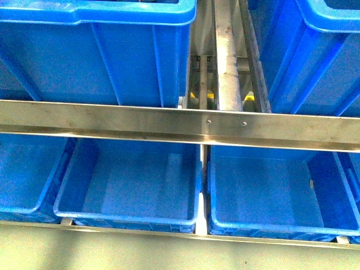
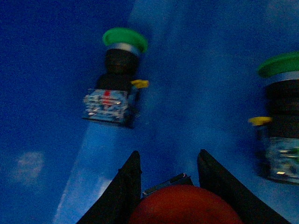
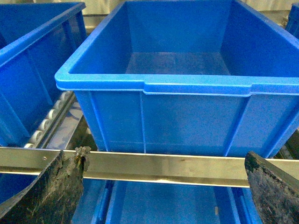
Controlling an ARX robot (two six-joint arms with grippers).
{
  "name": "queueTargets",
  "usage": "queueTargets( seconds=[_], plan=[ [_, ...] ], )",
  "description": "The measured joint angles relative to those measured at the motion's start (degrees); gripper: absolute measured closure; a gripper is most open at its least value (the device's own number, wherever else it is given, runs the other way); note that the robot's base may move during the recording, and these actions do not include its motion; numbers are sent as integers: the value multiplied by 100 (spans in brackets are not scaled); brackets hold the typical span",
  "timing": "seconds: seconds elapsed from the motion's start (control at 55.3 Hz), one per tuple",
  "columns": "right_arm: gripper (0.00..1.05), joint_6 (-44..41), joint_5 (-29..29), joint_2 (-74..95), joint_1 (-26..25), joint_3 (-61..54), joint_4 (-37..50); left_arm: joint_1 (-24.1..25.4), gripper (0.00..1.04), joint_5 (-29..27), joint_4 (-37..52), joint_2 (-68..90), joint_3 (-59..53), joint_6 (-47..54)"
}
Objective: Pick red and yellow buttons and place in box
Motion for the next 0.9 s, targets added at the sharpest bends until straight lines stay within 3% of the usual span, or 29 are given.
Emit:
queueTargets(
  seconds=[0.416,0.579,0.705,0.814,0.904],
  plan=[
    [6,2,0,2,0,0,0,-170,74,1145,2736,-3611,-3801,140],
    [6,0,0,2,0,0,0,92,74,2107,3307,-5595,-6050,-114],
    [6,2,0,2,0,0,0,595,74,3392,4378,-6636,-7565,-723],
    [6,0,0,0,0,0,0,804,74,4393,5285,-6610,-7956,-1624],
    [6,0,-2,2,0,0,0,669,74,4616,5480,-6332,-7925,-2479]
  ],
)
